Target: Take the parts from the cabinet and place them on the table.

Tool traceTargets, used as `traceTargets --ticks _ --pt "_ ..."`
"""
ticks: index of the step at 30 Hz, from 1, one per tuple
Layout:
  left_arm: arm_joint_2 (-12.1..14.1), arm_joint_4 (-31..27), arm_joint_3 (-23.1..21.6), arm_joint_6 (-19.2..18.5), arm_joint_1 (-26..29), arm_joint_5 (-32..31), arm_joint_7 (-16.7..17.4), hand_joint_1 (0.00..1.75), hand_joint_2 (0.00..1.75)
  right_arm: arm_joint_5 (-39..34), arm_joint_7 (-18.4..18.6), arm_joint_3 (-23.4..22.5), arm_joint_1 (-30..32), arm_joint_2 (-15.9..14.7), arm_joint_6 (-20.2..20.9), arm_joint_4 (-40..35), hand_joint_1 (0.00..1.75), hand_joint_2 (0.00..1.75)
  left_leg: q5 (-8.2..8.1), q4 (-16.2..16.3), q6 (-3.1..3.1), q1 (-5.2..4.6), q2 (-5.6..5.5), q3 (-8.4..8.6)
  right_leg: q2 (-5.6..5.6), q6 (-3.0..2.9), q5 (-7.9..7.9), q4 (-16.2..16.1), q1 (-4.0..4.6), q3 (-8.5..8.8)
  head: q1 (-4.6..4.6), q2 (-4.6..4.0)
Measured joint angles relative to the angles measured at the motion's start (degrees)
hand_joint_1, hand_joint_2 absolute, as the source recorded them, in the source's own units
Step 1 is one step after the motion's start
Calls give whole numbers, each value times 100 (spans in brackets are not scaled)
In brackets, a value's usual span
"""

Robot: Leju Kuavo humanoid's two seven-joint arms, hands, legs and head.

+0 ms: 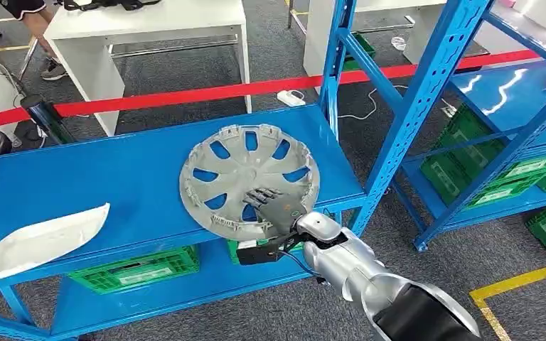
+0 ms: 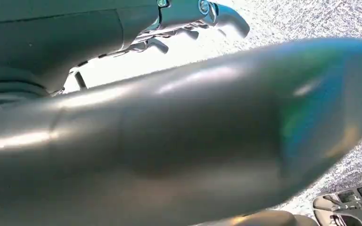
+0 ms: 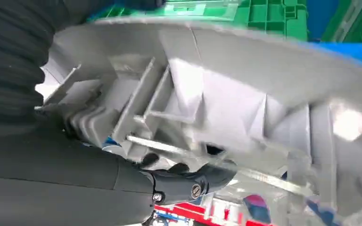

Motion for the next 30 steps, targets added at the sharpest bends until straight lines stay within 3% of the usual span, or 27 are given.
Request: traceTargets --ticks 14,30 --pt "4 0 0 2 5 -2 -223 0 0 74 72 11 -105 -177 55 0 175 175 0 1 0 0 2 11 0 1 0 0 -1 9 0 0" --pt "48 0 7 343 20 61 -199 0 0 103 133 9 -82 -431 -155 -52 175 175 1 1 3 -1 0 16 -3 4 2 0 -2 17 0 0"
